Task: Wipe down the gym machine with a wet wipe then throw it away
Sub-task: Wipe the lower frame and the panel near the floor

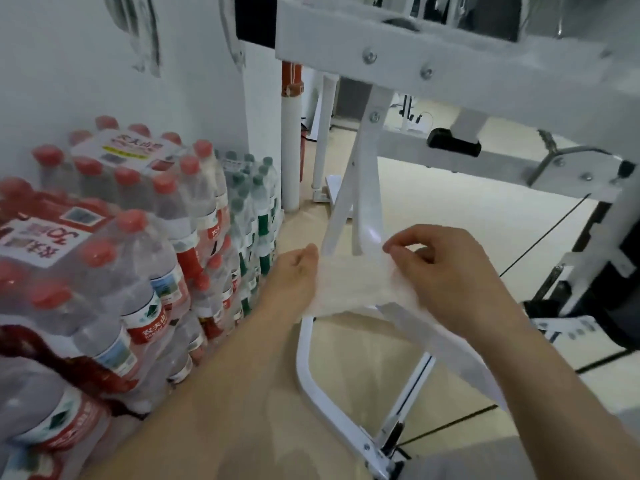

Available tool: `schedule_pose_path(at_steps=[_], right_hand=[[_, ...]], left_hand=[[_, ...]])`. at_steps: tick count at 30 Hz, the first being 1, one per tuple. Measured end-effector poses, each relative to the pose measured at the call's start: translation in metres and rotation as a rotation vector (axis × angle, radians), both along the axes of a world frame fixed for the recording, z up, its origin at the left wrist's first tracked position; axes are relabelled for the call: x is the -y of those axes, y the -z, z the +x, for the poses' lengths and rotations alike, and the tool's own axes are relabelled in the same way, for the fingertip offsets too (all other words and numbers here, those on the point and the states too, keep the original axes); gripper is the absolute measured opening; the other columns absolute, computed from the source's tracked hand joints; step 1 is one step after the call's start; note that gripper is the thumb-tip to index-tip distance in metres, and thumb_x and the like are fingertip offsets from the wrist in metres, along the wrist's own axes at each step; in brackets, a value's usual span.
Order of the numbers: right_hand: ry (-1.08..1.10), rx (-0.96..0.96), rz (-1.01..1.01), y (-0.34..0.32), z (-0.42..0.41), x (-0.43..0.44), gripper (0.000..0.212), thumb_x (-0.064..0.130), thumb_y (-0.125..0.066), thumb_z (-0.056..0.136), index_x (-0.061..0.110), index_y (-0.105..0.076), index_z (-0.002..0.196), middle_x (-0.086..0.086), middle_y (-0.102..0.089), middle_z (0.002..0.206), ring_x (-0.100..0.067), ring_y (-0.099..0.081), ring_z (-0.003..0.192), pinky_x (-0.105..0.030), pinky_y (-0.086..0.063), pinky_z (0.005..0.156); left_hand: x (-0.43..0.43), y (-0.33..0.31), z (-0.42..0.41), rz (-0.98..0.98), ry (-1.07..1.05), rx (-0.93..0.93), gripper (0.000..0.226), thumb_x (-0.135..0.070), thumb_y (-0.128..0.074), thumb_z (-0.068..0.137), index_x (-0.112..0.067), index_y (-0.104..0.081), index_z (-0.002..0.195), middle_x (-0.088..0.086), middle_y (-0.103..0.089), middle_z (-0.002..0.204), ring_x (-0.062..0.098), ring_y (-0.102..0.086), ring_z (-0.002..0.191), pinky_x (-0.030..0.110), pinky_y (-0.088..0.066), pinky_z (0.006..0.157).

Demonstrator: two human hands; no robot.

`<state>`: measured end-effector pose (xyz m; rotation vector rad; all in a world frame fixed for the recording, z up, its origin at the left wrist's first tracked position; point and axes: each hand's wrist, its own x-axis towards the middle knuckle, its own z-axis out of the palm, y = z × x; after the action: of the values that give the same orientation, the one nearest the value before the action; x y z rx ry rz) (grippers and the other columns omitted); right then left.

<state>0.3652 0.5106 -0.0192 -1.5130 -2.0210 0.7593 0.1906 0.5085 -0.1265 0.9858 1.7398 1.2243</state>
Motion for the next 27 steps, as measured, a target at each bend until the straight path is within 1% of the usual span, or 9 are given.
schedule_pose_path(at_steps=[3, 5, 8, 10, 15, 18, 21, 24, 27], right_hand=[[0.128, -0.155, -0.391, -0.011, 0.032, -0.015, 0.046, 0.068, -0.045, 0.087, 0.032, -0.073, 0.08, 0.003, -0.067, 0.085, -0.01, -0.06, 0.074, -0.025, -0.045, 0.071], [0.036, -0.085, -0.579, -0.016, 0.048, -0.014, 0.049, 0.08, -0.05, 0.07, 0.04, -0.071, 0.092, 0.002, -0.065, 0.097, -0.014, -0.06, 0.083, -0.029, -0.047, 0.079], [0.056, 0.007, -0.593, -0.02, 0.065, 0.0, 0.025, 0.042, -0.075, 0.08, 0.031, -0.063, 0.099, 0.002, -0.062, 0.093, -0.01, -0.058, 0.073, -0.016, -0.044, 0.06], [0.212, -0.144, -0.586, -0.018, 0.074, 0.017, 0.007, 0.019, -0.065, 0.088, 0.012, -0.066, 0.09, -0.006, -0.06, 0.077, -0.009, -0.055, 0.058, -0.013, -0.039, 0.05], [0.721, -0.565, -0.714, 0.014, 0.092, 0.064, 0.028, 0.021, -0.06, 0.093, -0.005, -0.067, 0.084, -0.013, -0.069, 0.082, -0.023, -0.064, 0.079, -0.035, -0.05, 0.079], [1.035, -0.981, -0.799, 0.032, 0.095, 0.08, 0.025, 0.02, -0.059, 0.093, 0.0, -0.065, 0.107, -0.017, -0.071, 0.096, -0.032, -0.066, 0.098, -0.044, -0.052, 0.083], [1.23, -1.27, -0.802, 0.047, 0.095, 0.085, 0.038, 0.021, -0.053, 0.098, 0.0, -0.056, 0.13, -0.012, -0.065, 0.122, -0.032, -0.062, 0.111, -0.039, -0.05, 0.084], [1.272, -1.215, -0.736, 0.051, 0.088, 0.093, 0.018, 0.015, -0.054, 0.098, 0.002, -0.063, 0.108, -0.012, -0.067, 0.107, -0.026, -0.065, 0.09, -0.035, -0.052, 0.071], [1.308, -1.123, -0.697, 0.05, 0.079, 0.102, 0.019, 0.014, -0.054, 0.096, 0.0, -0.066, 0.099, -0.016, -0.067, 0.092, -0.031, -0.061, 0.081, -0.04, -0.046, 0.072]], left_hand=[[0.003, -0.019, 0.022, 0.005, 0.001, -0.012, 0.044, -0.043, -0.035, 0.102, -0.012, -0.047, 0.072, 0.003, -0.046, 0.063, 0.018, -0.047, 0.059, 0.028, -0.037, 0.057], [0.003, -0.022, 0.03, -0.022, 0.014, -0.047, 0.044, -0.042, -0.034, 0.102, -0.014, -0.044, 0.07, 0.001, -0.045, 0.06, 0.02, -0.047, 0.058, 0.032, -0.037, 0.059], [0.003, -0.032, 0.035, -0.009, 0.032, -0.082, 0.042, -0.041, -0.035, 0.102, -0.016, -0.04, 0.068, 0.001, -0.042, 0.061, 0.021, -0.045, 0.06, 0.035, -0.036, 0.059], [0.0, -0.044, 0.038, 0.041, 0.087, -0.135, 0.041, -0.041, -0.036, 0.101, -0.017, -0.04, 0.069, 0.001, -0.042, 0.061, 0.021, -0.043, 0.058, 0.036, -0.036, 0.058], [-0.036, -0.075, 0.063, 0.171, 0.535, -0.79, 0.035, -0.049, -0.029, 0.101, -0.018, -0.042, 0.09, -0.001, -0.053, 0.06, 0.023, -0.054, 0.056, 0.039, -0.047, 0.055], [-0.065, -0.083, 0.105, 0.276, 0.786, -1.069, 0.036, -0.052, -0.026, 0.101, -0.017, -0.038, 0.099, 0.0, -0.059, 0.071, 0.027, -0.057, 0.064, 0.035, -0.045, 0.058], [-0.077, -0.086, 0.14, 0.33, 0.884, -1.041, 0.038, -0.05, -0.042, 0.097, -0.018, -0.043, 0.119, 0.002, -0.057, 0.105, 0.027, -0.056, 0.096, 0.036, -0.045, 0.073], [-0.061, -0.086, 0.153, 0.484, 0.944, -0.965, 0.052, -0.044, -0.055, 0.087, -0.017, -0.045, 0.13, 0.004, -0.046, 0.127, 0.027, -0.043, 0.118, 0.037, -0.042, 0.09], [-0.019, -0.075, 0.154, 0.434, 1.259, -1.028, 0.069, -0.065, -0.044, 0.087, -0.017, -0.041, 0.135, 0.002, -0.046, 0.135, 0.024, -0.042, 0.124, 0.037, -0.037, 0.101]])
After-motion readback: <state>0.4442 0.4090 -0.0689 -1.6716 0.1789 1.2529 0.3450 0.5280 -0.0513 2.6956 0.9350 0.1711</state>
